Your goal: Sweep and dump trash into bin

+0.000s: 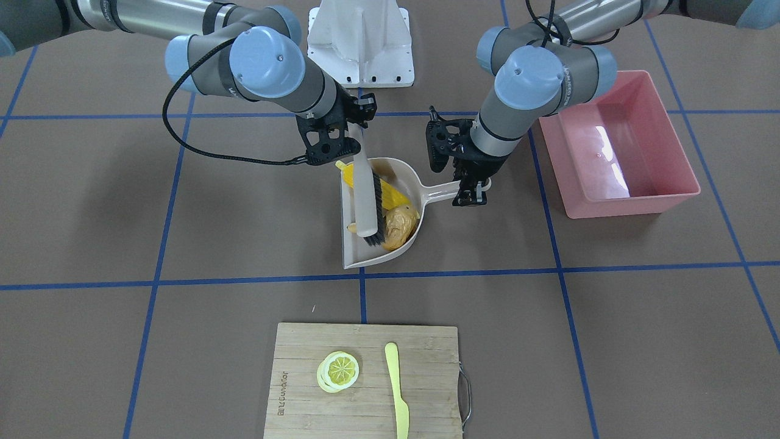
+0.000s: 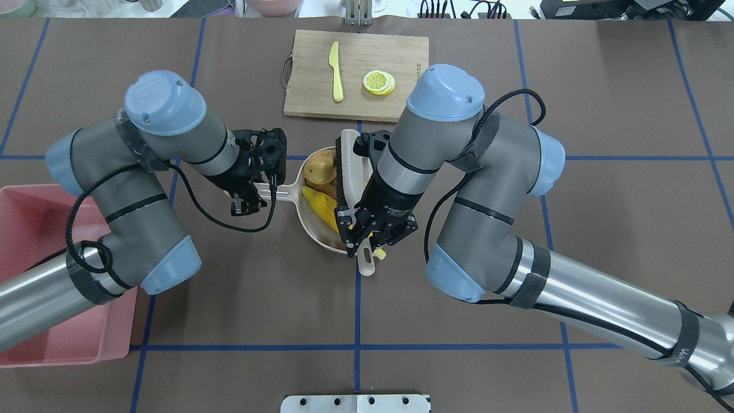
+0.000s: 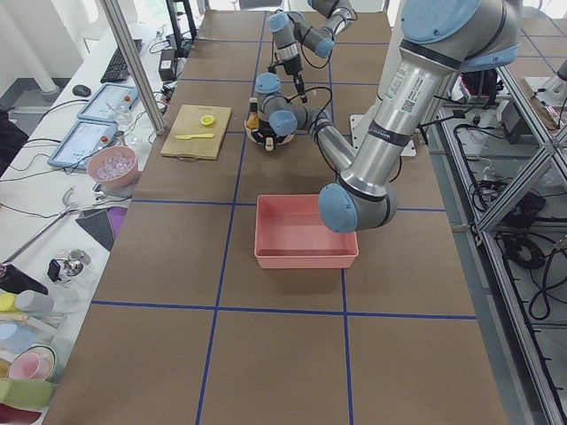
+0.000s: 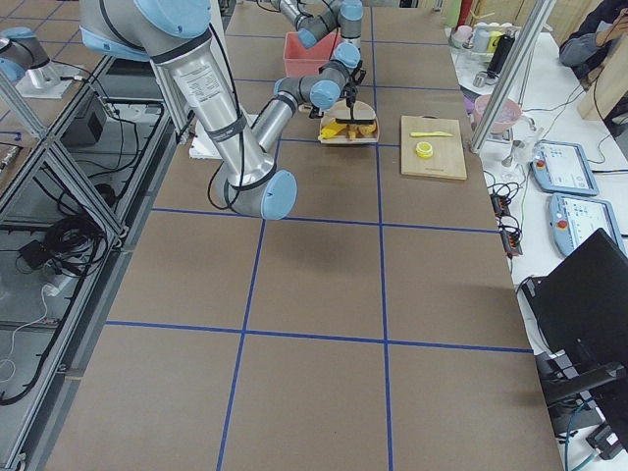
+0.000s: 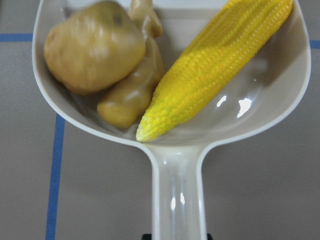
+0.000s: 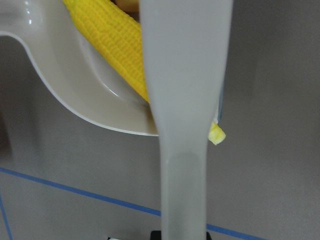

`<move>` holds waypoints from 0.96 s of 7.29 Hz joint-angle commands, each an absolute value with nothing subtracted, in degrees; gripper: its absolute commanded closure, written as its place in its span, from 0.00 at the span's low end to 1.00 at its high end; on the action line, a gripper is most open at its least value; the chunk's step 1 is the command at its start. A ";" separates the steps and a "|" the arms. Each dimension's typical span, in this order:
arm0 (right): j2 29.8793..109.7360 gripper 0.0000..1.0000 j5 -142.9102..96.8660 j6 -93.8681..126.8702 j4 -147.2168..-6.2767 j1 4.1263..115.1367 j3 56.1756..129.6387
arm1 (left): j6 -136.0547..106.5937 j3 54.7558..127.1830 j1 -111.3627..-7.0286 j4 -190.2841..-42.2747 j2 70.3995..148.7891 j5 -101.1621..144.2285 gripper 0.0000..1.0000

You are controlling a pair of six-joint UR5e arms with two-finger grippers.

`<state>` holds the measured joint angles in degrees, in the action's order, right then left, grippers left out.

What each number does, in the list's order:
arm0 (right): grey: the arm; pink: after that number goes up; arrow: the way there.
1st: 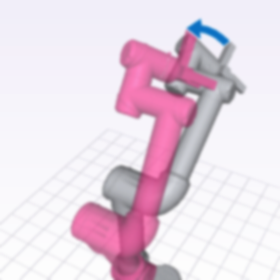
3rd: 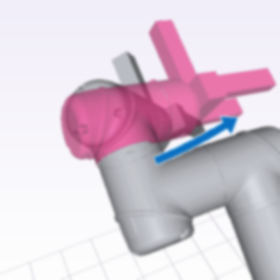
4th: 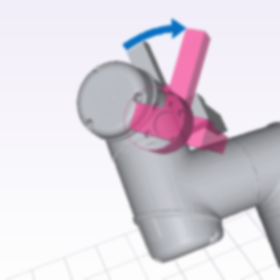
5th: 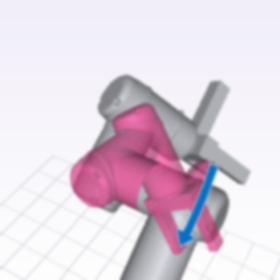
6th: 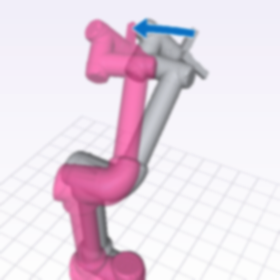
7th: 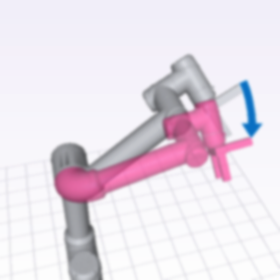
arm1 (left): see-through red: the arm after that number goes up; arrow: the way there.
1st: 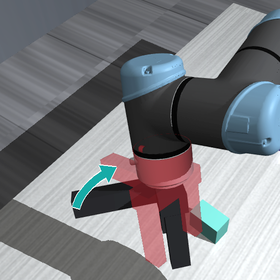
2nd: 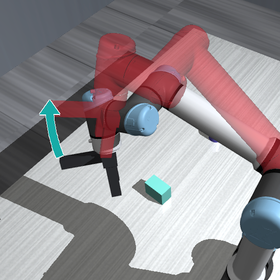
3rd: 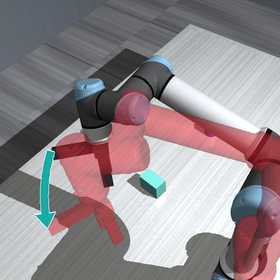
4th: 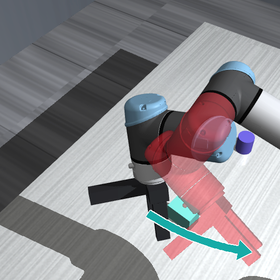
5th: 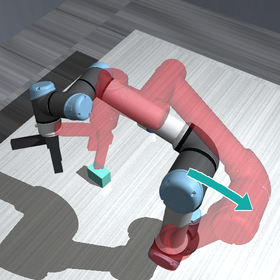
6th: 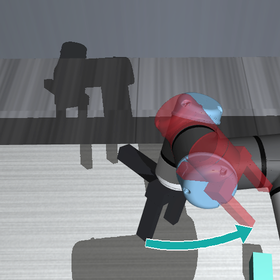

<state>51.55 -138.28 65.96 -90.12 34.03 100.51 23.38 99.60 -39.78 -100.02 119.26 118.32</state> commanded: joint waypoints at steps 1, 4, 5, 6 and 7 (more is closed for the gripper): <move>51.94 1.00 -137.02 65.22 -94.74 34.28 102.92 | 22.33 100.37 -39.90 -99.93 119.00 118.56 1.00; 52.99 1.00 -134.83 64.17 -94.75 33.49 102.57 | 20.04 99.76 -39.38 -101.93 117.43 120.66 1.00; 53.35 1.00 -134.13 63.64 -94.75 33.23 102.57 | 18.21 99.58 -39.55 -104.39 117.42 121.63 1.00; 54.22 1.00 -134.12 63.28 -94.66 33.31 102.83 | 16.19 99.49 -39.55 -107.29 117.07 121.55 1.00; 54.58 1.00 -134.03 62.85 -94.57 33.14 102.74 | 15.91 99.49 -39.64 -109.32 116.46 121.55 1.00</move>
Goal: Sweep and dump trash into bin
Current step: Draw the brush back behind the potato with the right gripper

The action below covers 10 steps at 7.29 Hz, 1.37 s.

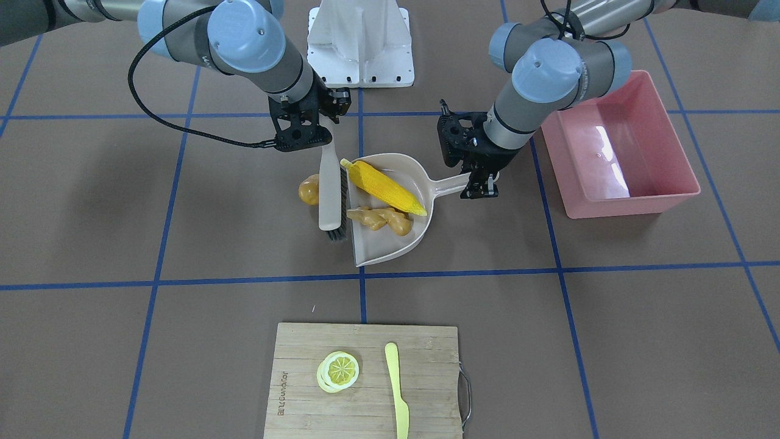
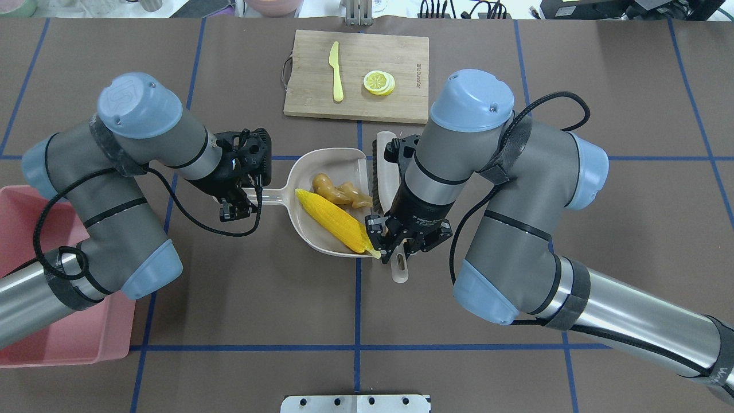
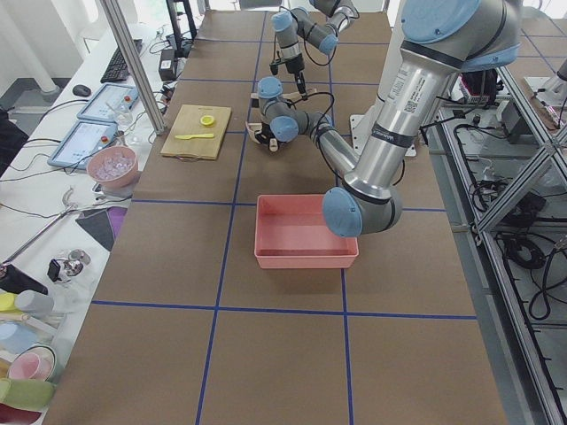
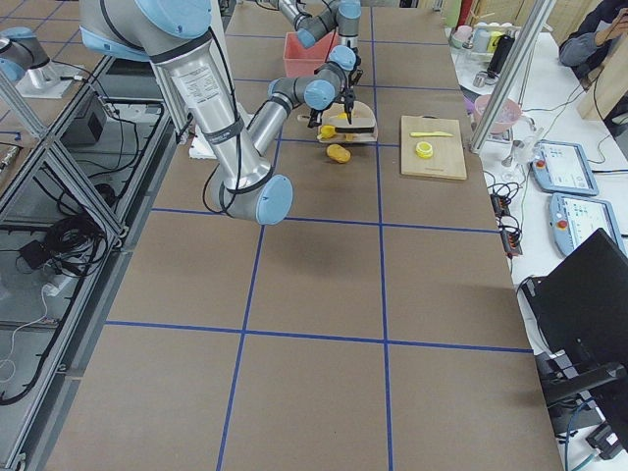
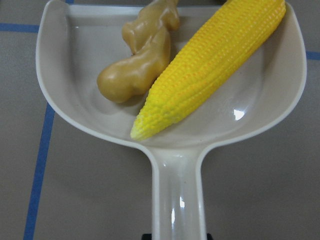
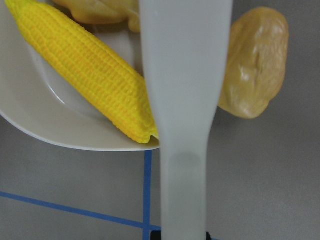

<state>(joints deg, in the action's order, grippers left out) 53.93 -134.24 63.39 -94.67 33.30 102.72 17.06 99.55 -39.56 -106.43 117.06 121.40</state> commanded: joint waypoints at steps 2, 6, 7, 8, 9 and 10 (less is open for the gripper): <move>55.02 1.00 -131.67 62.49 -94.57 31.21 102.66 | 15.56 99.84 -39.73 -109.95 114.88 121.73 1.00; 58.60 1.00 -131.31 62.40 -94.66 31.81 105.01 | 14.94 100.63 -41.92 -111.97 112.24 123.49 1.00; 62.54 1.00 -131.74 62.40 -94.48 32.08 109.03 | 14.68 101.33 -41.66 -111.97 112.15 123.40 1.00; 66.06 1.00 -131.84 62.92 -94.40 31.99 111.86 | 14.16 101.34 -40.44 -111.80 112.50 122.88 1.00; 66.96 1.00 -131.84 63.89 -94.66 32.17 112.75 | 13.28 100.99 -38.86 -111.88 112.85 122.18 1.00; 70.54 1.00 -132.45 65.38 -94.05 32.08 114.33 | 10.84 100.55 -35.98 -112.15 113.55 120.08 1.00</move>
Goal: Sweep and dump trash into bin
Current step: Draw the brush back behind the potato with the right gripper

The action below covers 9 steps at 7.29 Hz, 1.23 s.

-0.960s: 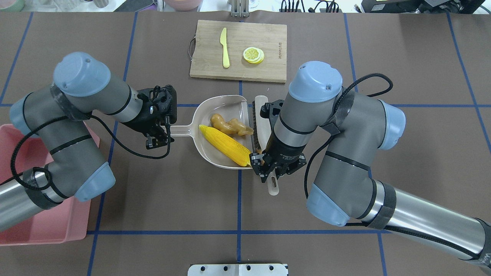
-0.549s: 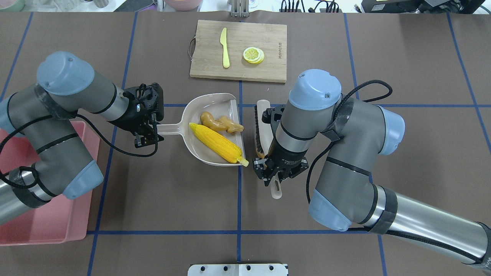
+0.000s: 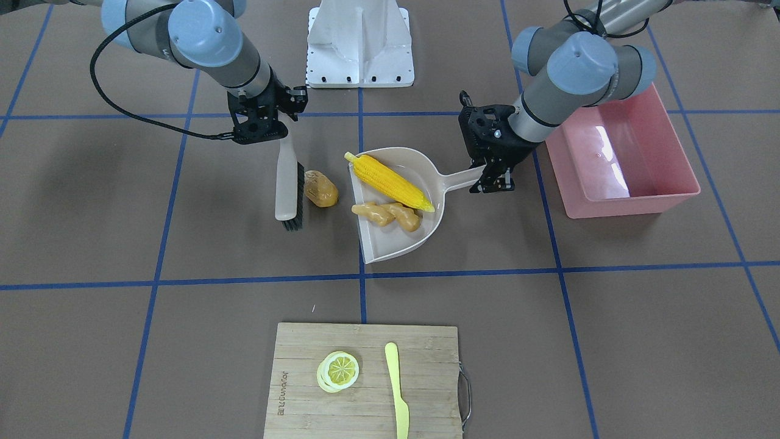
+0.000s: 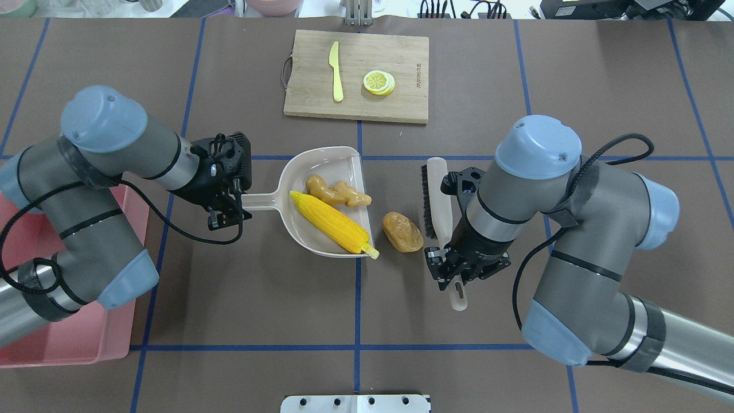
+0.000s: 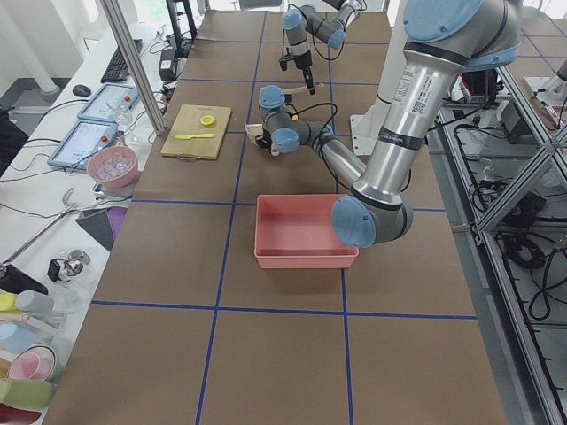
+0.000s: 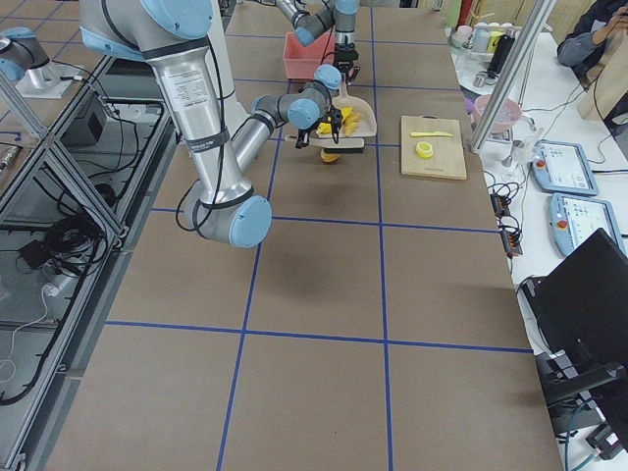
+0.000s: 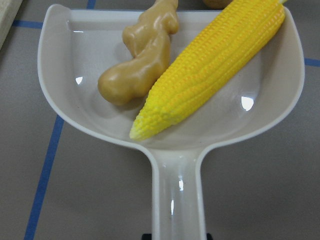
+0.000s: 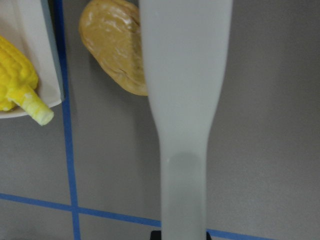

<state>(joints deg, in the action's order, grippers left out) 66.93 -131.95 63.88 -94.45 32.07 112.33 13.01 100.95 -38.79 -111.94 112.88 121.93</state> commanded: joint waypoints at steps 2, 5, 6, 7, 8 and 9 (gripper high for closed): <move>72.68 1.00 -135.59 68.62 -93.78 31.73 116.63 | 9.15 100.63 -31.82 -112.24 113.82 116.11 1.00; 71.64 1.00 -137.80 72.14 -93.78 30.94 116.72 | 9.23 101.42 -31.73 -112.32 113.03 116.02 1.00; 70.85 1.00 -137.90 74.68 -93.78 30.85 116.98 | 9.23 101.34 -31.73 -112.32 112.94 116.02 1.00; 70.58 1.00 -138.68 75.66 -93.87 30.85 116.81 | 9.23 101.34 -31.73 -112.32 112.94 116.02 1.00; 71.01 1.00 -138.69 75.76 -93.87 30.76 116.11 | 9.23 101.08 -31.73 -112.32 113.11 116.02 1.00; 71.02 1.00 -138.69 75.85 -93.87 30.33 114.97 | 9.23 100.81 -31.73 -112.59 113.20 116.02 1.00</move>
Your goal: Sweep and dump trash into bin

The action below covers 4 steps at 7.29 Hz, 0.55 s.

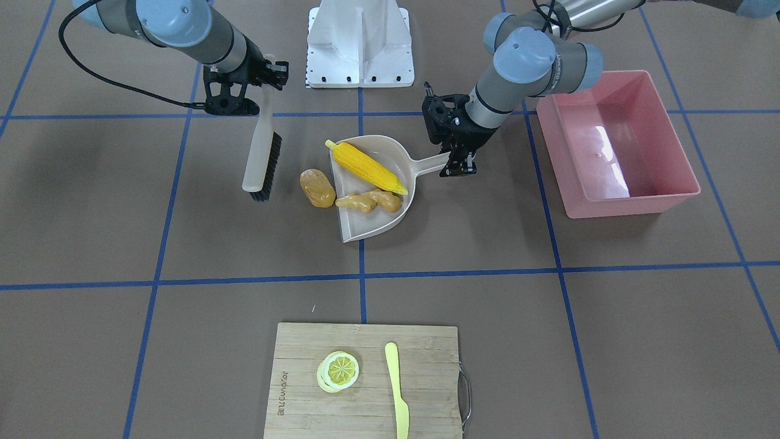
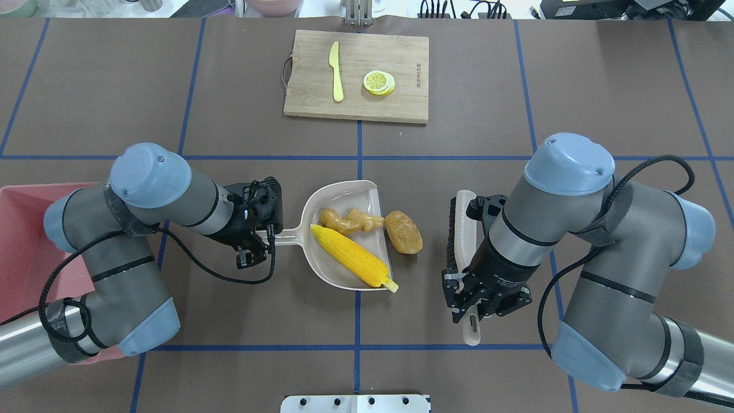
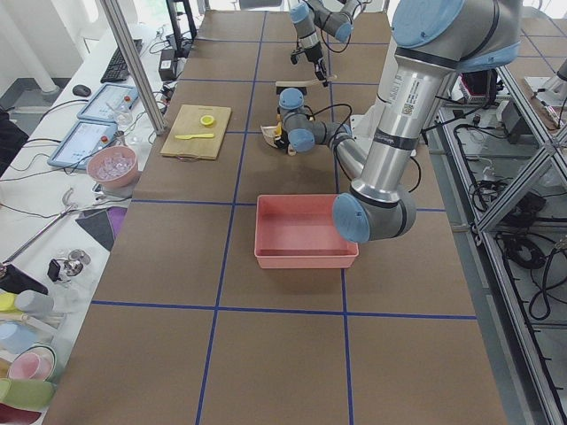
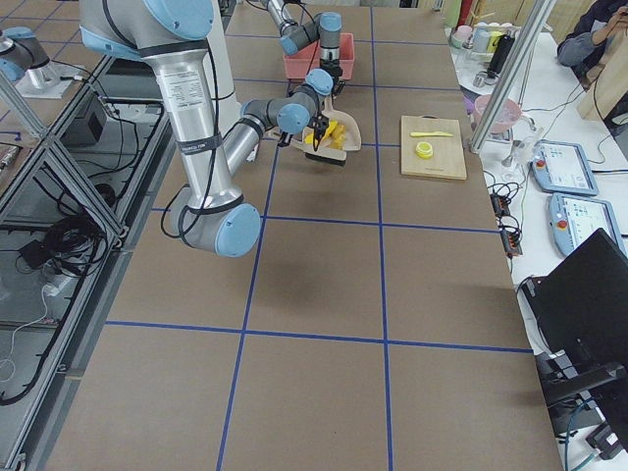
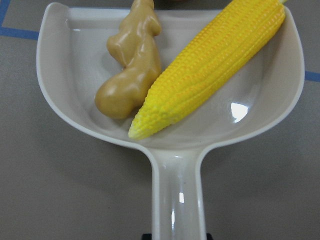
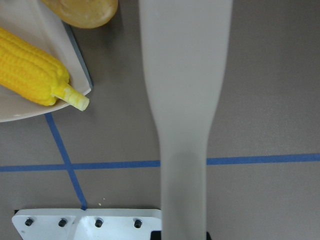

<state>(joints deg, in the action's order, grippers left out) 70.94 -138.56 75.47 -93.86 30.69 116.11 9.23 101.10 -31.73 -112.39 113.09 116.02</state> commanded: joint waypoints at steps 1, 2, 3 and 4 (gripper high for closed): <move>70.84 1.00 -138.69 76.20 -93.87 29.54 113.83 | 9.23 100.64 -31.73 -112.94 113.20 115.93 1.00; 70.58 1.00 -138.78 76.55 -93.87 28.66 113.38 | 9.23 100.63 -31.73 -112.94 113.12 115.93 1.00; 70.40 1.00 -138.61 76.73 -92.91 27.43 113.12 | 9.23 100.55 -31.64 -112.94 113.20 115.93 1.00; 70.31 1.00 -138.52 78.03 -90.20 27.07 111.64 | 9.23 100.46 -31.64 -112.94 113.29 115.93 1.00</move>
<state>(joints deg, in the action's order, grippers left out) 70.48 -138.64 76.87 -92.67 27.93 113.04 9.23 100.57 -31.67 -112.91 113.21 115.93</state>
